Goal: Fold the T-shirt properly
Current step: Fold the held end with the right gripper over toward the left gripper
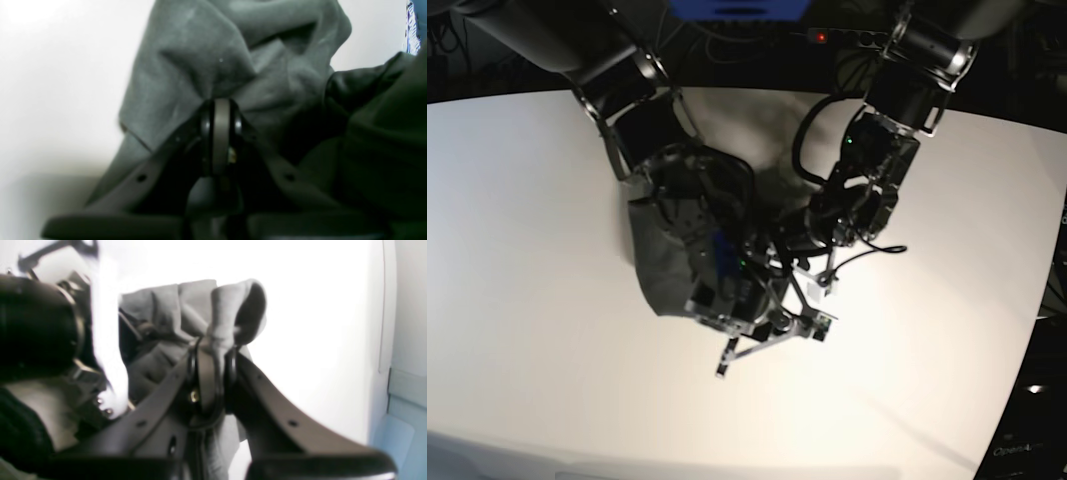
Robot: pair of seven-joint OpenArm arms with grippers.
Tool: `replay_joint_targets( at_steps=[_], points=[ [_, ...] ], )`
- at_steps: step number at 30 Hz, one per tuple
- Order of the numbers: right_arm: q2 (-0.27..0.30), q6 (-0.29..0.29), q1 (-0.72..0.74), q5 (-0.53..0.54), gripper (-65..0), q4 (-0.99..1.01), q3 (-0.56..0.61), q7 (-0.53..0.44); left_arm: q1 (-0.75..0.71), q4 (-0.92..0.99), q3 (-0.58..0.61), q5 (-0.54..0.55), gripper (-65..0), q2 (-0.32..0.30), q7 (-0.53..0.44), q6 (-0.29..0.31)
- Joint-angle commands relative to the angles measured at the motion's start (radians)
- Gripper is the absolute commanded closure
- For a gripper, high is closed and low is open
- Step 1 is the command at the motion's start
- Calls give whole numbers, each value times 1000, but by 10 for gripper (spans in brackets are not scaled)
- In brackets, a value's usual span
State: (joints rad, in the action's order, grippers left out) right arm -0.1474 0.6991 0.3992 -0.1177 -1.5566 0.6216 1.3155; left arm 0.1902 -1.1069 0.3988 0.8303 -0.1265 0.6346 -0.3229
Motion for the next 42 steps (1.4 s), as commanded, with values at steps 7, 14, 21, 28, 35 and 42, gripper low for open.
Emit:
replay_joint_targets(
  at_steps=[7,14,21,28,35,42],
  points=[
    [-10,-1,22,20,-10,-2,-1,-37,-91,83,25,-211,-27,-32,103,-219],
    [-10,-1,31,103,-13,78,-1,-112,-94,80,25,-211,-27,-32,107,-219],
    [-10,-1,56,106,-15,161,-1,-150,-111,78,21,-211,-27,-37,109,-215],
    [-10,-1,77,100,-15,175,1,-184,-113,77,18,-211,-27,-42,110,-215],
    [-10,-1,122,100,-15,238,1,-216,-113,77,18,-210,-27,-42,110,-215],
    [-10,-1,137,100,-15,362,2,-304,-126,77,16,-210,-27,-43,110,-215]
  ],
)
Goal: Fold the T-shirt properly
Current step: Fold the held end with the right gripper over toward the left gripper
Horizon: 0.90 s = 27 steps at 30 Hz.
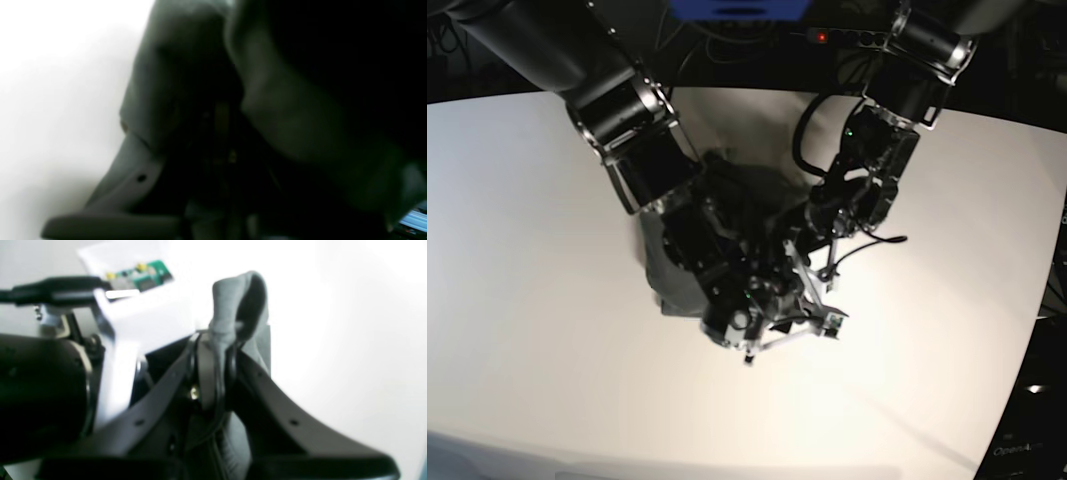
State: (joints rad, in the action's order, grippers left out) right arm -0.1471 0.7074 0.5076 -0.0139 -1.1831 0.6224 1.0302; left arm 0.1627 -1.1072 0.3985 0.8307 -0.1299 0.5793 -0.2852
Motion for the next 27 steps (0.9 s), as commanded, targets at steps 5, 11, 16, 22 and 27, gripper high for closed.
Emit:
replay_joint_targets(
  at_steps=[5,11,16,22,27],
  points=[
    [-10,-9,52,-5,-15,35,1,-47,-119,77,10,-208,-27,-60,160,-253],
    [1,-9,73,-7,-15,45,3,-47,-144,66,-48,-208,-27,-81,166,-250],
    [34,-9,75,-7,-15,45,3,-49,-156,20,-48,-208,-27,-93,167,-250],
    [83,-9,73,-7,-16,47,1,-81,-154,20,-49,-208,-27,-93,167,-250],
    [99,-9,67,-7,-16,47,0,-83,-151,20,-49,-208,-27,-93,167,-250]
  ],
)
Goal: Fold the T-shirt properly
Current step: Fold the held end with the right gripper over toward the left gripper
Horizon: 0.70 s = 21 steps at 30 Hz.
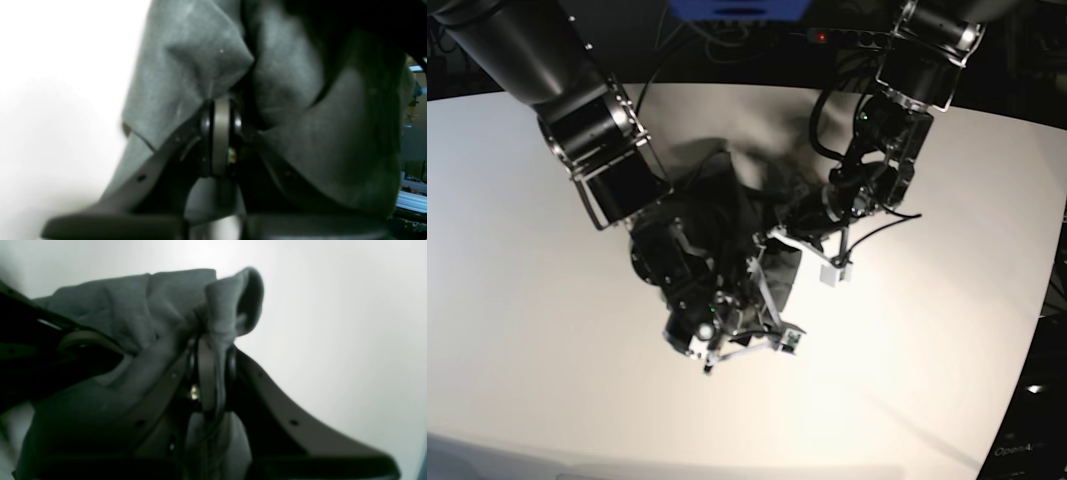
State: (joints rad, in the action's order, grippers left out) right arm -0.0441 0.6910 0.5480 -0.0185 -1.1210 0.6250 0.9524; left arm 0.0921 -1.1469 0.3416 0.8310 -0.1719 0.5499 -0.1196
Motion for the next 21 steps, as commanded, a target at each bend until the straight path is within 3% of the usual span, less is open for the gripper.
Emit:
replay_joint_targets(
  at_steps=[1,7,15,21],
  points=[
    [-4,7,27,-2,-16,-15,-3,-5,-79,60,7,-209,-27,-51,197,-415],
    [-21,7,19,5,-20,-17,-4,-3,-79,60,7,-209,-27,-48,197,-415],
    [-55,7,2,-1,-218,-21,-3,-2,-78,55,7,-209,-27,-48,197,-415],
    [-58,7,2,-1,-287,-17,-3,-2,-85,-35,7,-209,-27,-71,197,-415]
  ],
)
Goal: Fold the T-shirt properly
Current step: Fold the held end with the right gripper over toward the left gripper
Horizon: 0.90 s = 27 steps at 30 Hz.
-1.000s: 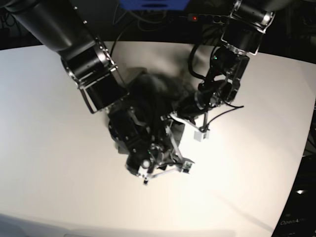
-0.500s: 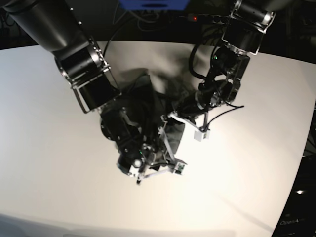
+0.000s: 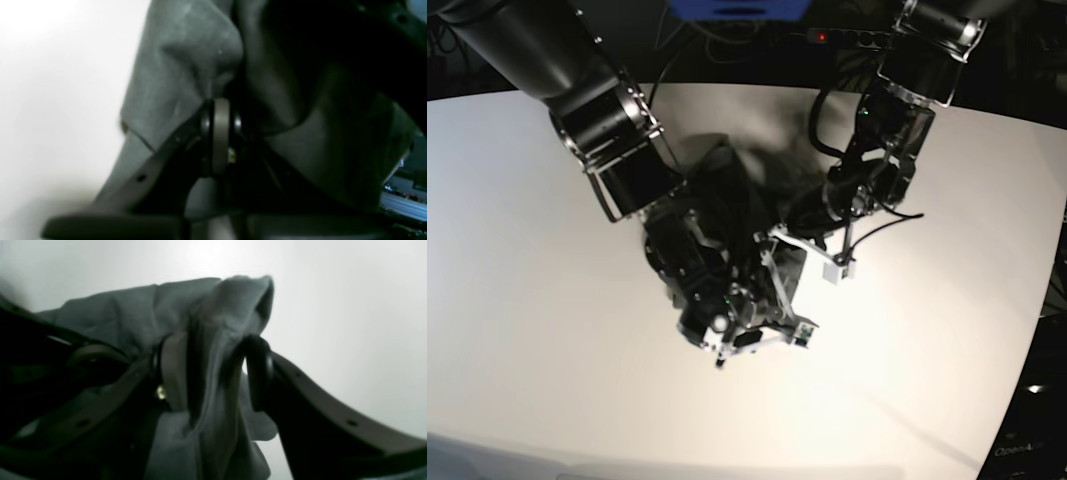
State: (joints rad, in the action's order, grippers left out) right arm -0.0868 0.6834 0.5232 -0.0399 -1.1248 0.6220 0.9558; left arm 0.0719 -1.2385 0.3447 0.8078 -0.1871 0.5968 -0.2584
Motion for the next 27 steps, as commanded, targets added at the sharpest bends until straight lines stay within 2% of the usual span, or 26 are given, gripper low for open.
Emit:
replay_joint_targets(
  at_steps=[1,22,27],
  points=[
    [-15,15,27,21,-292,-13,2,-5,-65,50,4,-186,-27,-59,150,-276],
    [-5,15,36,21,-308,-13,2,1,-63,38,12,-198,-27,-91,137,-275],
    [-5,15,31,21,-406,-11,2,1,-76,-51,14,-198,-27,-105,137,-275]
  ],
)
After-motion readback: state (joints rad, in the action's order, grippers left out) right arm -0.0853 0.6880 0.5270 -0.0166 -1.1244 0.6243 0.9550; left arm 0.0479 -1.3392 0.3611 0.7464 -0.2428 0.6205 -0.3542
